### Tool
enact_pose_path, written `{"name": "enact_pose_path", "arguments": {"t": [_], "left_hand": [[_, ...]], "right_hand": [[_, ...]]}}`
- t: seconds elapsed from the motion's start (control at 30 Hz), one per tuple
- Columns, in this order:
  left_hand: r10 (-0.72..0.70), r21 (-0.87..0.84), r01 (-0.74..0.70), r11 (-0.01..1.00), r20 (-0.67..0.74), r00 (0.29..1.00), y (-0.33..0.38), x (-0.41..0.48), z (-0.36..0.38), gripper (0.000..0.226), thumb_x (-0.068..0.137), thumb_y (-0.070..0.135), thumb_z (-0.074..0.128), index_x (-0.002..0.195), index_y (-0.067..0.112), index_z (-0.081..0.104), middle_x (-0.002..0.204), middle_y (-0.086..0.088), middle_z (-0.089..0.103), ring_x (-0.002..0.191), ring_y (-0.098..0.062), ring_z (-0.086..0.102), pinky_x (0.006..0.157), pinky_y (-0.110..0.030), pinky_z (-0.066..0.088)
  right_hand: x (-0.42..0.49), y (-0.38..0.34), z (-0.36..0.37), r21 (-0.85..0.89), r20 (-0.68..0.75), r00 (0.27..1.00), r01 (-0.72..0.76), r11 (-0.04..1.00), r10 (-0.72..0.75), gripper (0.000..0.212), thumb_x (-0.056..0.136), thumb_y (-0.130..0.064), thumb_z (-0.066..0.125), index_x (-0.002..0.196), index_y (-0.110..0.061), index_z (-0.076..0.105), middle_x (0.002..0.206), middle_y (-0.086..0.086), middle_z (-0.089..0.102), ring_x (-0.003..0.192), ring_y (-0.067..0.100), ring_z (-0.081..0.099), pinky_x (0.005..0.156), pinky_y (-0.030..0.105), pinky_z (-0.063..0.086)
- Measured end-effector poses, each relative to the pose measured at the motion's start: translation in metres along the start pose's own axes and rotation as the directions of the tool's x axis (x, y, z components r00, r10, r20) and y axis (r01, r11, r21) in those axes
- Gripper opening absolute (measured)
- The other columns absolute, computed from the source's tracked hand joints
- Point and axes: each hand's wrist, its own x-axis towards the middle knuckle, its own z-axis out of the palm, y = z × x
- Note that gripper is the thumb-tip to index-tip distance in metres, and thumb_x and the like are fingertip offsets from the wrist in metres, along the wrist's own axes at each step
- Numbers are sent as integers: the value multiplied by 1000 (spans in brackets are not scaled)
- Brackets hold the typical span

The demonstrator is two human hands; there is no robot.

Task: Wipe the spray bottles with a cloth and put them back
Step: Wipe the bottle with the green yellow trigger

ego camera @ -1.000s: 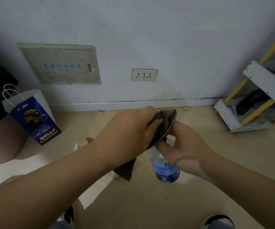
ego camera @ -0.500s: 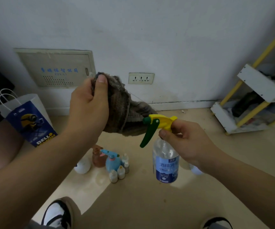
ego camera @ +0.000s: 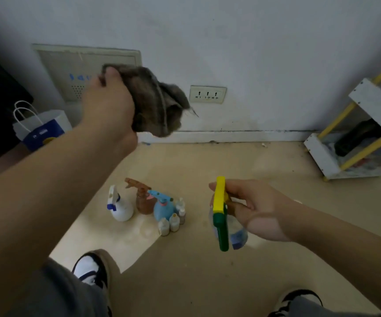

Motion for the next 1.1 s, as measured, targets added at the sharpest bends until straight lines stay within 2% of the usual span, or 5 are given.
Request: {"name": "enact_pose_path", "arguments": {"t": [0.2,0.8,0.9,1.0,1.1], "left_hand": [[-113,314,18,949,287,951,-14,-16,5,22,105,45,52,107,30,67,113,0,69,110,-23,65,96,-43,55],[-123,420,-181,889,601,790,-92,-108,6,31,108,45,40,103,27,65,93,2,72,89,-16,68,88,-49,57],[83,276,-467,840,786,613,-90,-122,5,31,110,40,37,124,34,64,116,14,71,113,-5,64,100,-46,52],[201,140,-836,530,937,284,-100,-124,3,42,111,38,32,142,32,59,165,17,32,157,-4,16,127,-29,19],[229,197,-765,613,883,410,-109,-104,3,28,104,38,46,118,28,68,158,13,43,152,-5,30,120,-34,35]], "right_hand": [[7,15,-7,181,-273,961,96,979,-43,12,99,-24,65,102,-22,76,97,-1,77,98,18,73,97,49,57],[10,9,-40,645,-489,812,90,759,319,28,88,-34,78,90,-6,79,91,13,79,68,16,68,63,28,61],[9,7,-41,659,-489,804,87,747,337,34,85,-35,81,91,-2,77,88,15,78,70,20,66,66,35,62],[7,8,-41,684,-467,825,107,721,320,32,85,-31,81,89,1,76,80,17,74,68,22,65,61,32,58],[4,7,-40,630,-489,827,113,769,279,29,86,-32,79,86,-3,76,75,14,73,66,22,66,60,36,58]]}}
